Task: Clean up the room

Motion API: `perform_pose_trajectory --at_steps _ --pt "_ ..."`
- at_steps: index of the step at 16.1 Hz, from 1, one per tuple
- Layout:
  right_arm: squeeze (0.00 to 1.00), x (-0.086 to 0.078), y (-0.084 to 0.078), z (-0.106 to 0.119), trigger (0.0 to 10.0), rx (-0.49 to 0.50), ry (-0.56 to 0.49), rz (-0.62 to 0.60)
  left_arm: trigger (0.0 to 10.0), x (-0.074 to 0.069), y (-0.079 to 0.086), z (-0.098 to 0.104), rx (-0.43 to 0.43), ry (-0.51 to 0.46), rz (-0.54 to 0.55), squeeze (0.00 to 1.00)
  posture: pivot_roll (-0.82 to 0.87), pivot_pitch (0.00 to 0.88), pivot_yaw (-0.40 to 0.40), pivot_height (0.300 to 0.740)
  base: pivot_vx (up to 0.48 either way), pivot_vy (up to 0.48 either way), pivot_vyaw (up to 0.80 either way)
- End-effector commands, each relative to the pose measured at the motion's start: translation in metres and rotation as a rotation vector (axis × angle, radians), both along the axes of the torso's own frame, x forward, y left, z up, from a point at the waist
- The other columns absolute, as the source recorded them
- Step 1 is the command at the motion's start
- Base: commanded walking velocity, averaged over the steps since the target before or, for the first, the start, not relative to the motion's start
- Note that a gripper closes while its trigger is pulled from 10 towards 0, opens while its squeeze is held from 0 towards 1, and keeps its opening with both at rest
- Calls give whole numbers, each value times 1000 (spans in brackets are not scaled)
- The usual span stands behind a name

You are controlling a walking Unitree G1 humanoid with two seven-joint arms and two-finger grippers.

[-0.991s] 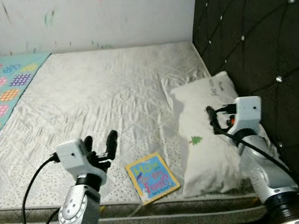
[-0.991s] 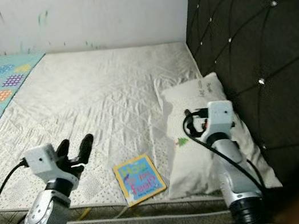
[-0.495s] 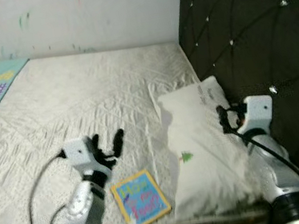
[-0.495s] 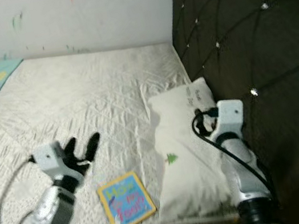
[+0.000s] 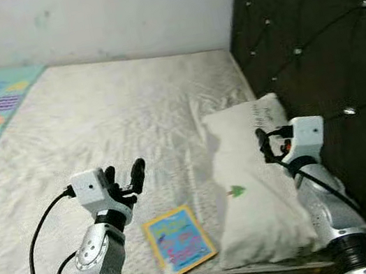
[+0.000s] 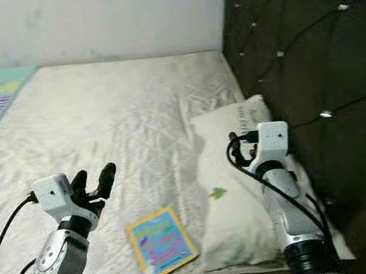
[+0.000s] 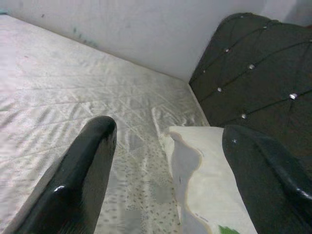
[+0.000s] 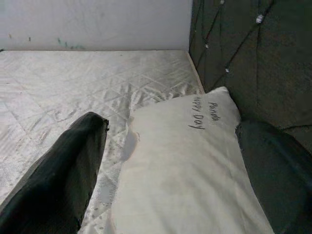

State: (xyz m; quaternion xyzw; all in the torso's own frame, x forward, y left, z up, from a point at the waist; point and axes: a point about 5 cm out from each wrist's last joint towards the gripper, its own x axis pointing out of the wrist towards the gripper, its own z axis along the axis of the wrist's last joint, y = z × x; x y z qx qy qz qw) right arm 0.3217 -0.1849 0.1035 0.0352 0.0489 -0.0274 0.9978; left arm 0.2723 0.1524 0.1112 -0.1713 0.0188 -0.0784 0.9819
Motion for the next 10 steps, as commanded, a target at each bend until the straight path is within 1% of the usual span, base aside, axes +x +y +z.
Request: perform_pose_trajectory --at_steps 1,6,10 --pt "0 1 4 1 10000 4 -6 16 10000 0 4 0 6 6 6 0 -32 0 -36 740 0 480 0" --pt "0 1 4 1 10000 0 -3 21 10000 -1 3 -1 -1 10 7 0 -34 0 -38 740 0 480 0" --pt "0 1 5 0 10000 -2 5 27 10000 -1 3 0 -1 2 7 0 -36 0 -36 740 0 0 0"
